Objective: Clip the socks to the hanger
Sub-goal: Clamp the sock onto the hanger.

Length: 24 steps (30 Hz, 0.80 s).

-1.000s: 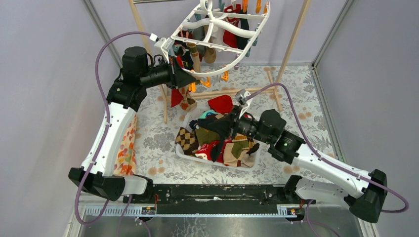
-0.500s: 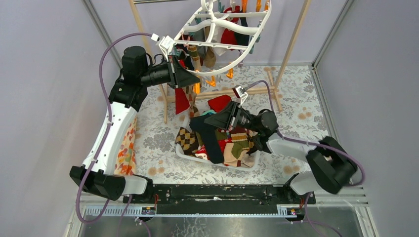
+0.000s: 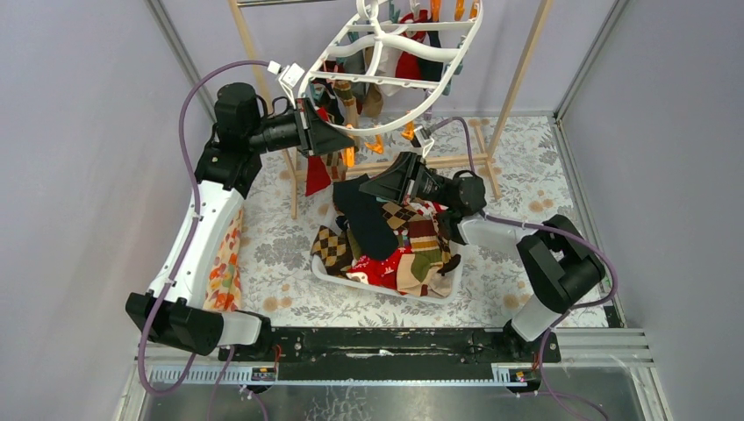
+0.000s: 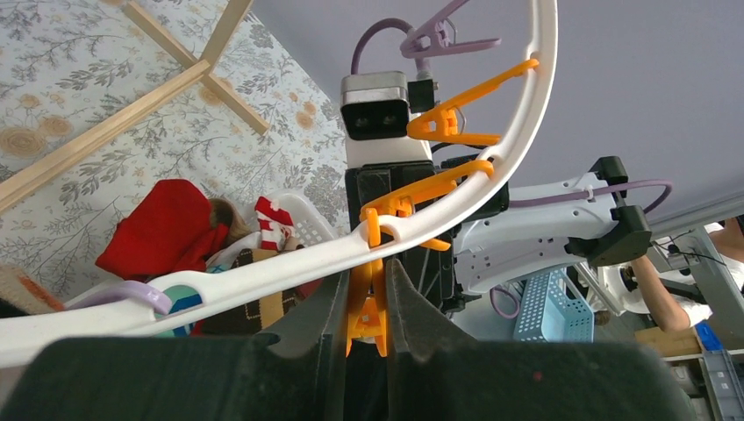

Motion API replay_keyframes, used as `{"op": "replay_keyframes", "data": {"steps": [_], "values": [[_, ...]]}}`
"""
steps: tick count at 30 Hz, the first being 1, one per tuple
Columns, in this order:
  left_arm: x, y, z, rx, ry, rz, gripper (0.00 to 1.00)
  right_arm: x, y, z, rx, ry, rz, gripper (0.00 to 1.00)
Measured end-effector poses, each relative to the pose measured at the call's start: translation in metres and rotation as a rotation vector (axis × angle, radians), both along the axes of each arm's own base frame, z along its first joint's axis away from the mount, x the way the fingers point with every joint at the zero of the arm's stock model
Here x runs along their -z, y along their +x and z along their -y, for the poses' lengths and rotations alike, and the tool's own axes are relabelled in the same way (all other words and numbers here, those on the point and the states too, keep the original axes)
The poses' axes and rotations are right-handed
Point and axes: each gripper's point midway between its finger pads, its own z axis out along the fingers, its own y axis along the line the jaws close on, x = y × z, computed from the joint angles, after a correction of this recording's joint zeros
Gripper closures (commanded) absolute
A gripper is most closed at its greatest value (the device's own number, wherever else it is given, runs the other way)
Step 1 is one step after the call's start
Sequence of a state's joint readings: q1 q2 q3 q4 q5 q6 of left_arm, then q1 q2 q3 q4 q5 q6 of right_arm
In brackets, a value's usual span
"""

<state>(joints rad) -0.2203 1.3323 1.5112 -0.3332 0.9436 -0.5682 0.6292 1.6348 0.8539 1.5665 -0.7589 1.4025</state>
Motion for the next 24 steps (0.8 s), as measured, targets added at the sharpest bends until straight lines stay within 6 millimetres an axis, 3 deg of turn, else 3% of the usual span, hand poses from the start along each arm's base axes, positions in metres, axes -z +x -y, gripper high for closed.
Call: {"op": "replay_keyframes", "data": {"steps": [9,18,24], "values": [[-0.004,-0.002,-0.001,0.024,-0.032,-0.018,1.00,0.005,0.016,-0.003,-0.003,-0.013,0.001,1.00],[-0.004,-0.002,-0.004,0.037,-0.050,-0.029,1.00,-0.009,0.024,-0.009,-0.022,0.008,0.036,1.00],[-0.003,-0.001,-0.005,0.047,-0.062,-0.036,1.00,-0.006,0.029,-0.011,-0.024,0.004,0.021,1.00]]}}
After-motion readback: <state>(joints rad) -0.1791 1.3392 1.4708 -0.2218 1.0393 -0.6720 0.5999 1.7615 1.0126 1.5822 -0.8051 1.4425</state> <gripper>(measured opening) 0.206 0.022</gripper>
